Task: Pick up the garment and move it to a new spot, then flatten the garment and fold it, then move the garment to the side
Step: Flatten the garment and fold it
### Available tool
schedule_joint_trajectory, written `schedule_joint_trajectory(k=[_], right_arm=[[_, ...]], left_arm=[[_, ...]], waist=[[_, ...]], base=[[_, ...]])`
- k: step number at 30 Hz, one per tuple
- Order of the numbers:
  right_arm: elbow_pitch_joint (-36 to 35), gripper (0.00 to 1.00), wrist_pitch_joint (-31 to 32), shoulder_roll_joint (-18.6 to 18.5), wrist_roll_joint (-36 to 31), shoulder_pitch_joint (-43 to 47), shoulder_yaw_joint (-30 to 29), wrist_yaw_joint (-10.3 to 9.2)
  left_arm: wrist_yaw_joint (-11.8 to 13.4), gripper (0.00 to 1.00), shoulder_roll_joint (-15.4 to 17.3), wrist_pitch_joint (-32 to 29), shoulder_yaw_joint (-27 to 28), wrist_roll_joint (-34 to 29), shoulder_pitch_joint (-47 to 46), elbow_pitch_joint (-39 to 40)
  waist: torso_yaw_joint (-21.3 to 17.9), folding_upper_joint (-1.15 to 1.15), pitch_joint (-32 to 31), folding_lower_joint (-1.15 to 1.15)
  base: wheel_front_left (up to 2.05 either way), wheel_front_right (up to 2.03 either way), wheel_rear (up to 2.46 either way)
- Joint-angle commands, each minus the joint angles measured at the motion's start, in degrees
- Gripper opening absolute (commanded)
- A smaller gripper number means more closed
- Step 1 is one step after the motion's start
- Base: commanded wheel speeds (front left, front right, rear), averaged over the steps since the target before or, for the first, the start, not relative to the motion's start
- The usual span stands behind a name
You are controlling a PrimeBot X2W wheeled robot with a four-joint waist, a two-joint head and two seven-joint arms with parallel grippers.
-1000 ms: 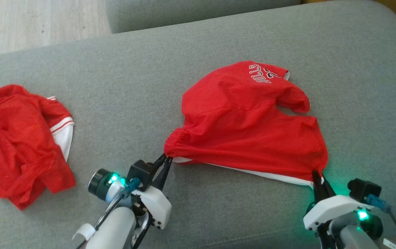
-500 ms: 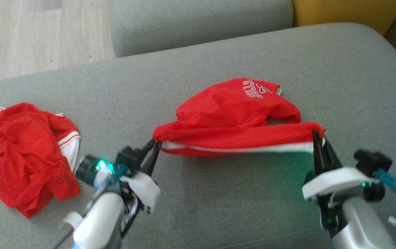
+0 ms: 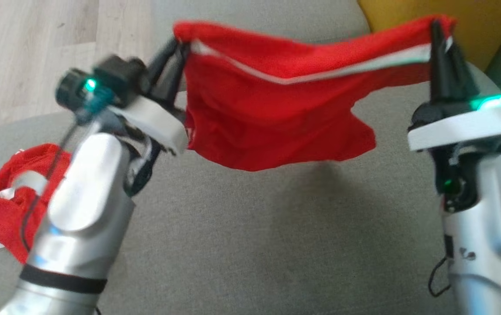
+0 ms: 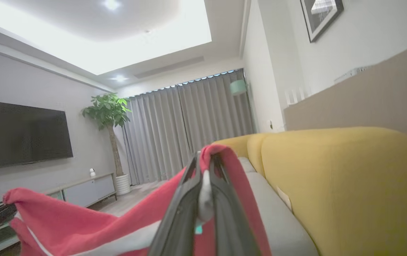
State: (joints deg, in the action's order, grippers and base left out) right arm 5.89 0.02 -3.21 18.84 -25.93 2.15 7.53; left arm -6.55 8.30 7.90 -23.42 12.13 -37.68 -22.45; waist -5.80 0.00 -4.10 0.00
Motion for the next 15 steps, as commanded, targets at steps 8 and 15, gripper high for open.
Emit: schedule_joint_trajectory(k=[8,15], right_arm=[[-12.9,0.0,8.0,0.3,-0.7,0.3,-2.6,-0.04],[-9.8,0.0,10.7,0.3,-0.7,-4.3,-3.9,-0.04]], left_arm=[[1.1,0.0,3.9,-6.5,4.5,3.6,0.0,12.6],[0.4,0.0,5.9,-12.5,4.0,4.9,-3.5,13.4]], waist=[[0.3,0.0,0.6,0.0],[-0.5,0.0,7.4,0.0]], base=[[0.0,0.0,0.0],[0.0,0.0,0.0]])
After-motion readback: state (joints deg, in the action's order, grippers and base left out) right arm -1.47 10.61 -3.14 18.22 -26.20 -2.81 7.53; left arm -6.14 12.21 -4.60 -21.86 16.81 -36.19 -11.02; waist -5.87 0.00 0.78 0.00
